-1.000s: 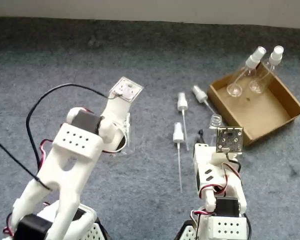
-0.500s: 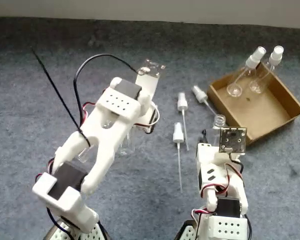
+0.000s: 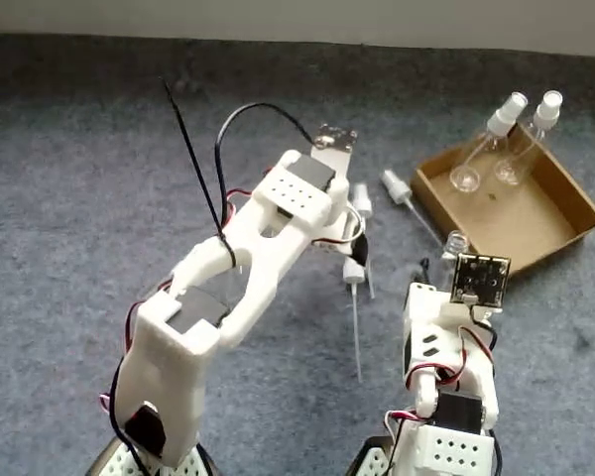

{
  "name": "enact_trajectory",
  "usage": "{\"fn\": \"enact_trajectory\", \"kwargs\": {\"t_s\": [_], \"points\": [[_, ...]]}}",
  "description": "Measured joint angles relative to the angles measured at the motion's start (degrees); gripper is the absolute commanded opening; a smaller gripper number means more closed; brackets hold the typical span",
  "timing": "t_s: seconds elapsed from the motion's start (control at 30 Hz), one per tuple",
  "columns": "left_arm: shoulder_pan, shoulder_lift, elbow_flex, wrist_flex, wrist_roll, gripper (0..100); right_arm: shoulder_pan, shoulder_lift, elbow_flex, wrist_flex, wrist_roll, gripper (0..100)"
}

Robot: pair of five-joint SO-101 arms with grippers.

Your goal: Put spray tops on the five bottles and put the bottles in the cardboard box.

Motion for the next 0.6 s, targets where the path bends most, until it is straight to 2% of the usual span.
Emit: {"fn": "enact_trajectory", "kwargs": {"t_s": [0.4, 0.6], "points": [[0.7, 11.3, -9.2, 0.1, 6.9, 34, 0.0, 0.0, 0.0, 0.0, 0.0, 14.1], [0.7, 11.5, -9.6, 4.9, 8.0, 34, 0.0, 0.0, 0.0, 0.0, 0.0, 14.1]]}}
